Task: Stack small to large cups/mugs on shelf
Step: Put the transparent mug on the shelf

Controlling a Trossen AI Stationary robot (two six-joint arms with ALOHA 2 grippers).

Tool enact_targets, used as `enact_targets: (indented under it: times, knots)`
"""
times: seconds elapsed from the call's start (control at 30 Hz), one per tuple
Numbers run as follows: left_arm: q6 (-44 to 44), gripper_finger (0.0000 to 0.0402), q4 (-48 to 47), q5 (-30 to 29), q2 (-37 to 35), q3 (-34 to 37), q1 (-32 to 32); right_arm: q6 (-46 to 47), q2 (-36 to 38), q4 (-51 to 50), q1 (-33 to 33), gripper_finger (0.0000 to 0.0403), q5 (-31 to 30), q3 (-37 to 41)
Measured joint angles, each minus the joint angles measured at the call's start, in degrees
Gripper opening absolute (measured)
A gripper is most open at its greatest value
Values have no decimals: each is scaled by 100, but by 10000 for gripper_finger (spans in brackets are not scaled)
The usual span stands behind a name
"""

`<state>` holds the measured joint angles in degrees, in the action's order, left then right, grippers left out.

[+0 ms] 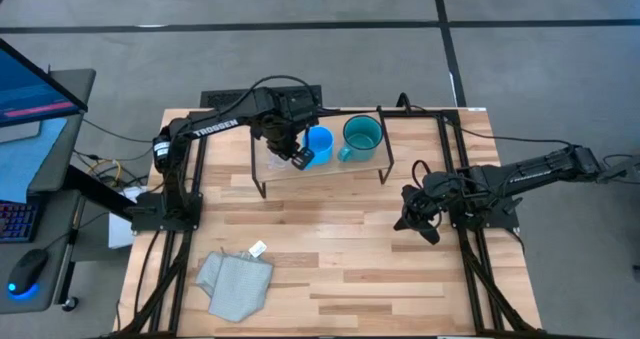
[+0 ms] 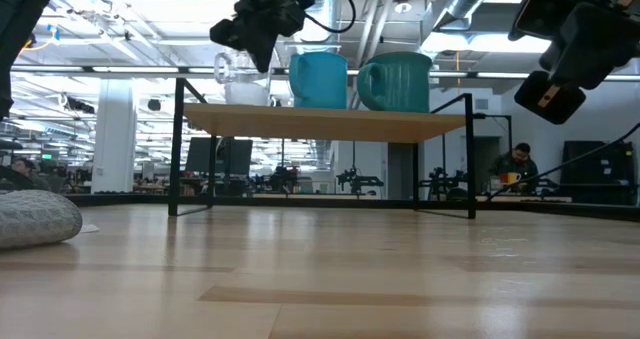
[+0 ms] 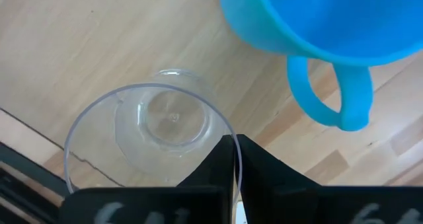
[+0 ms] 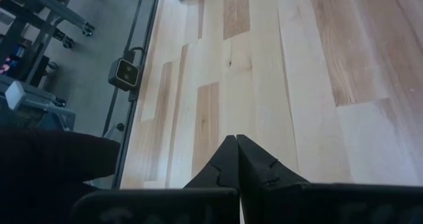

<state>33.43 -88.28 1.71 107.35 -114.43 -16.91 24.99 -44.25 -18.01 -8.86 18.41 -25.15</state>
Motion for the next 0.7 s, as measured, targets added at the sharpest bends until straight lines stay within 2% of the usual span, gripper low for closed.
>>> enact_targets:
  times: [0.3,0.7]
  knots:
    - [9,6,75,-148,0,0,0,0,0,1,0,12,-52,0]
    - [31,67,78,105,7,7,-2,-99,2,1,0,12,-52,0]
